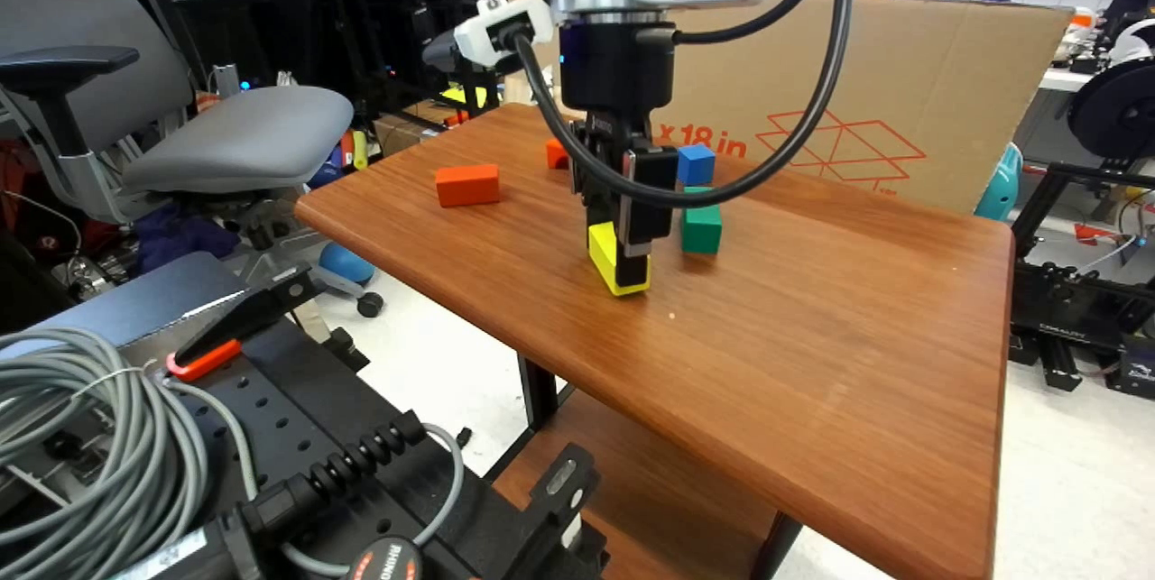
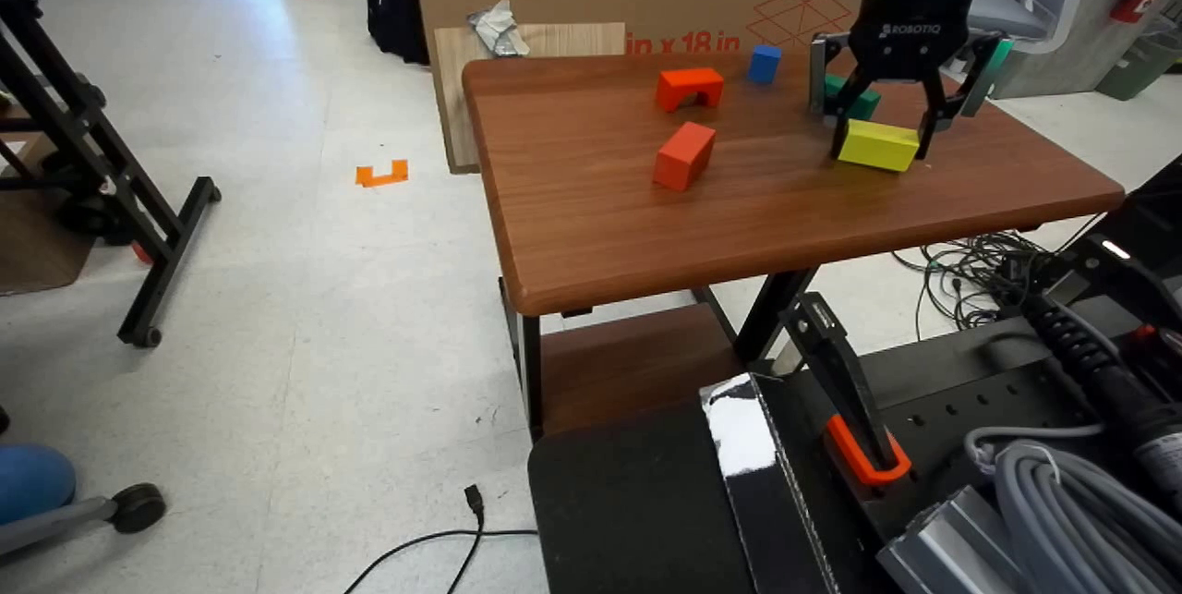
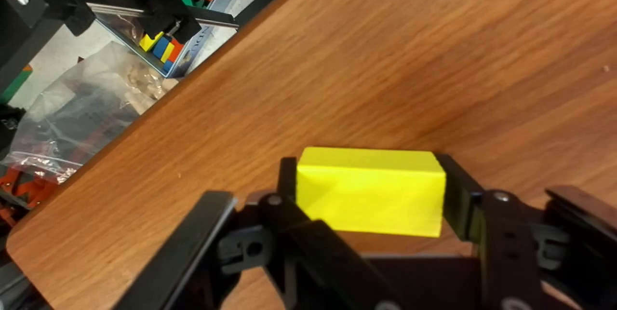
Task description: Move the yellow block forward
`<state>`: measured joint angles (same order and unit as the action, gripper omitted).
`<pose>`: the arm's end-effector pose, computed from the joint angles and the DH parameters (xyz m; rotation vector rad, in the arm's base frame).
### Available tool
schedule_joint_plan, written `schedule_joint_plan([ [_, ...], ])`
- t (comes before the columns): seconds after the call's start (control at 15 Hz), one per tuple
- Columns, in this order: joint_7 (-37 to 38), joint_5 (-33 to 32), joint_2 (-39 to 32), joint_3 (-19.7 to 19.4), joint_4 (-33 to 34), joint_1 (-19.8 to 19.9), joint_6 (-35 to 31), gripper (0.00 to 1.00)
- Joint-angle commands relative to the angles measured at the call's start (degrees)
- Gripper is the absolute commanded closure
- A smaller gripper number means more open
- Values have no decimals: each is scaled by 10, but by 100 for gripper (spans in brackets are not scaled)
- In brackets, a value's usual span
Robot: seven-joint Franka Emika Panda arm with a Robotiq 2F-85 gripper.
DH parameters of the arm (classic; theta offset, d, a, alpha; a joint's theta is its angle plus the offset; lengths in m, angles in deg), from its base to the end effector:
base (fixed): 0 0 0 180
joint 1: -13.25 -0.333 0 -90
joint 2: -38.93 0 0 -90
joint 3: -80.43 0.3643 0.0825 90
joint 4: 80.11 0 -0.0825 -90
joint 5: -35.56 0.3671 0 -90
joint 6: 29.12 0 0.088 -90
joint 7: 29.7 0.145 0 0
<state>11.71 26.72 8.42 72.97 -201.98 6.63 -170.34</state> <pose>0.5585 -0.0130 0.1615 2.7968 -0.8591 -0.1893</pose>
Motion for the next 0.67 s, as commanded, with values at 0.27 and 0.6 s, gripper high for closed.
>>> schedule_joint_plan([
  [0.27, -45, 11, 54, 2, 11, 3, 85, 55],
  [0.6, -163, 8, 49, 11, 68, 37, 147, 55],
])
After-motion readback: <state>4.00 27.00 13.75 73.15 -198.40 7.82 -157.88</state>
